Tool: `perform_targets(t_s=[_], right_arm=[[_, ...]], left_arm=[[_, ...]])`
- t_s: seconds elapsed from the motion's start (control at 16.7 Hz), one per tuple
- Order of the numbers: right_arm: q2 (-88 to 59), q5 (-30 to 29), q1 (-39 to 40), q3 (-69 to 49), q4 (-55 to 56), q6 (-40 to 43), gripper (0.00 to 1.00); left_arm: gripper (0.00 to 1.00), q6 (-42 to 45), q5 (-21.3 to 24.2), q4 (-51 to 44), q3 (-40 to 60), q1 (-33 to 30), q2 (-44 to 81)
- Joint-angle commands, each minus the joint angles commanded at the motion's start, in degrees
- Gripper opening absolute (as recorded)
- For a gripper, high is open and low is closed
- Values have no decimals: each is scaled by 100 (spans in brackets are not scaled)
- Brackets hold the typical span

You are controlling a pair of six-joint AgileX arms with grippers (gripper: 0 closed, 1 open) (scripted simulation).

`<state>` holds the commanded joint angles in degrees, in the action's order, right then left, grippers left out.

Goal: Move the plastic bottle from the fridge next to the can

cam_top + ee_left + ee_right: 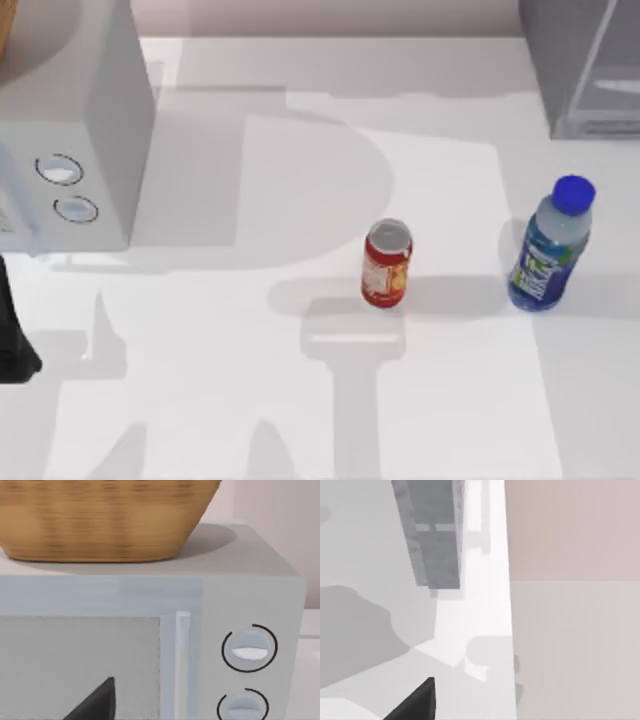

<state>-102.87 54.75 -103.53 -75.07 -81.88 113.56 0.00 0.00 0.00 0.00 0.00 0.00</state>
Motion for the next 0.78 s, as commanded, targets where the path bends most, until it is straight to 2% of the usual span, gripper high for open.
perform_targets(t_s=[0.24,0.42,0.6,0.78], right_arm=[[-52,-78,289,8,577,-600,100],[-110,-253,1033,14,1411,-1498,100],[-147,-456,1949,62,2384,-2743,100],[-169,-652,2645,92,3562,-4457,100]], left_arm=[[100,0,0,0,0,0,0],[100,0,0,0,0,0,0],[100,0,0,0,0,0,0],[100,0,0,0,0,0,0]])
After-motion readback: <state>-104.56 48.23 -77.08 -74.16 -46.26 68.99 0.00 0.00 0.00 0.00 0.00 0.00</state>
